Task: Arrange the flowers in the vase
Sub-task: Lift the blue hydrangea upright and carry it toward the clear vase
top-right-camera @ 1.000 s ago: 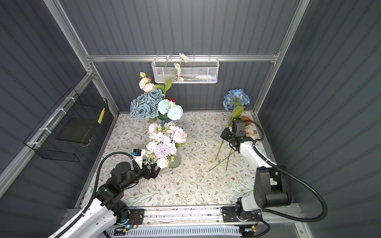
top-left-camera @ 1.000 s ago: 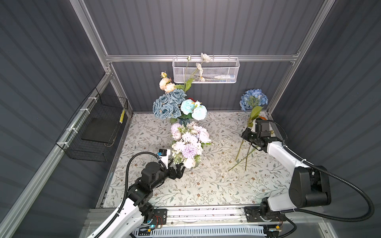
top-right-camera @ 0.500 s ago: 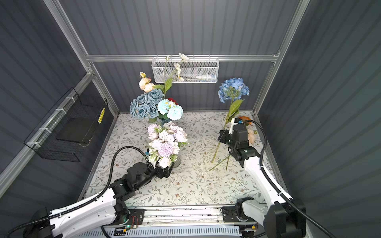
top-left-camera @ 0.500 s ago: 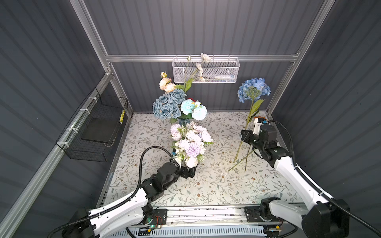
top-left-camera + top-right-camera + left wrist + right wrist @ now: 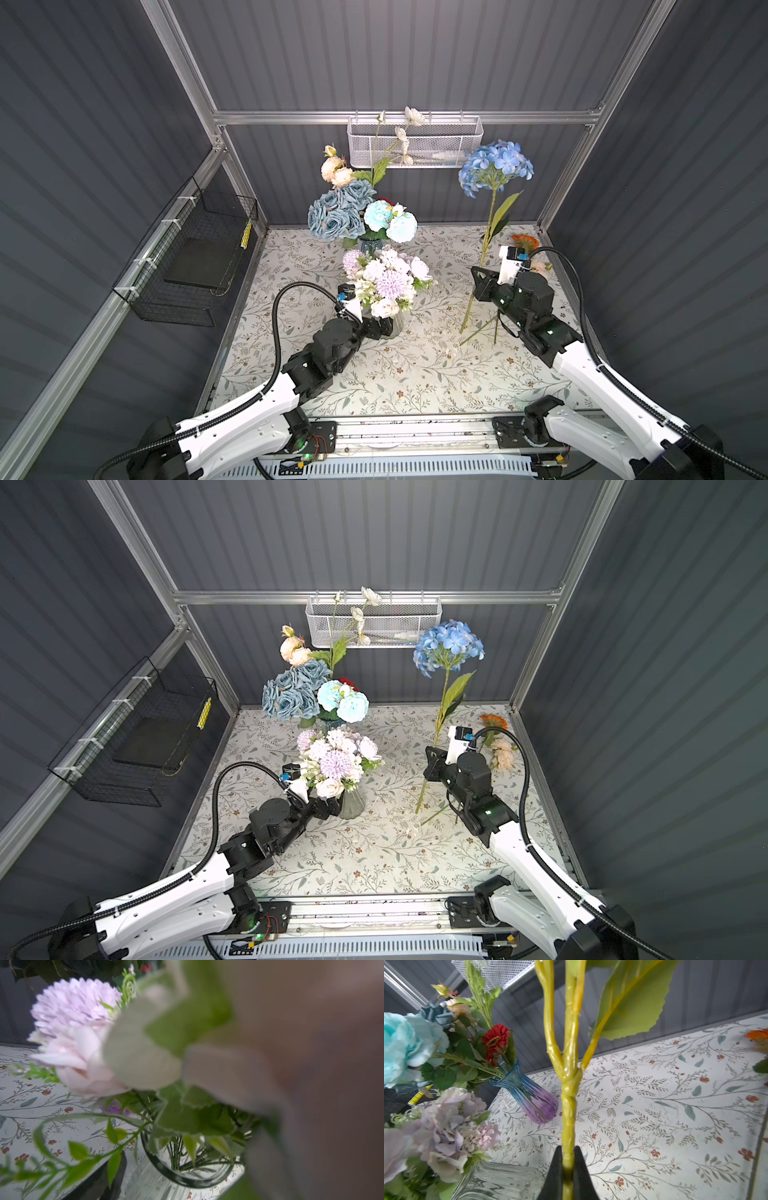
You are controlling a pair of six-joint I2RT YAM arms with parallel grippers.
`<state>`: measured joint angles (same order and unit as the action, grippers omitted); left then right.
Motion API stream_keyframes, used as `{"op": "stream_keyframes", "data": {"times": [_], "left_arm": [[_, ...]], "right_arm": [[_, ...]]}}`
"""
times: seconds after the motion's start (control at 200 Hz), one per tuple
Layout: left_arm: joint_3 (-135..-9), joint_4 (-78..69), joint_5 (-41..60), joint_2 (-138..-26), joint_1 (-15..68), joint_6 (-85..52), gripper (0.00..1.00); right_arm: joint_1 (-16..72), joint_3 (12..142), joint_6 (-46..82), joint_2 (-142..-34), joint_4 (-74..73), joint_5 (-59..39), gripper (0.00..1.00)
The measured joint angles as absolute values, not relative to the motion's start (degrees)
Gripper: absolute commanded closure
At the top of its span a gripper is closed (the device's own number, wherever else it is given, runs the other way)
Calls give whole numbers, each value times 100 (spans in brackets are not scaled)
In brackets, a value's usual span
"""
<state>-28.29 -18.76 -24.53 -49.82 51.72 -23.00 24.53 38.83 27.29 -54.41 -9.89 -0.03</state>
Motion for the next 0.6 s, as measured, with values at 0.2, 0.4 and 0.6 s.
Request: {"op": "stream_keyframes", "data": {"times": [0.2,0.4,0.6], "left_arm": [[-3061,-1933,-2803,-5087,5172,-2134,1],[-3089,-1931,-3118,-5078,5172,-2049,1],[-3089,-1931,-3315,-5033,5172,-1977,1]], "right_arm": [[2777,3245,2526,-5282,-2587,-242,100],[3127,2722,2241,-5365,-4346,-537,100],[3496,2773,2027,-5756,-5872,-913,100]]}}
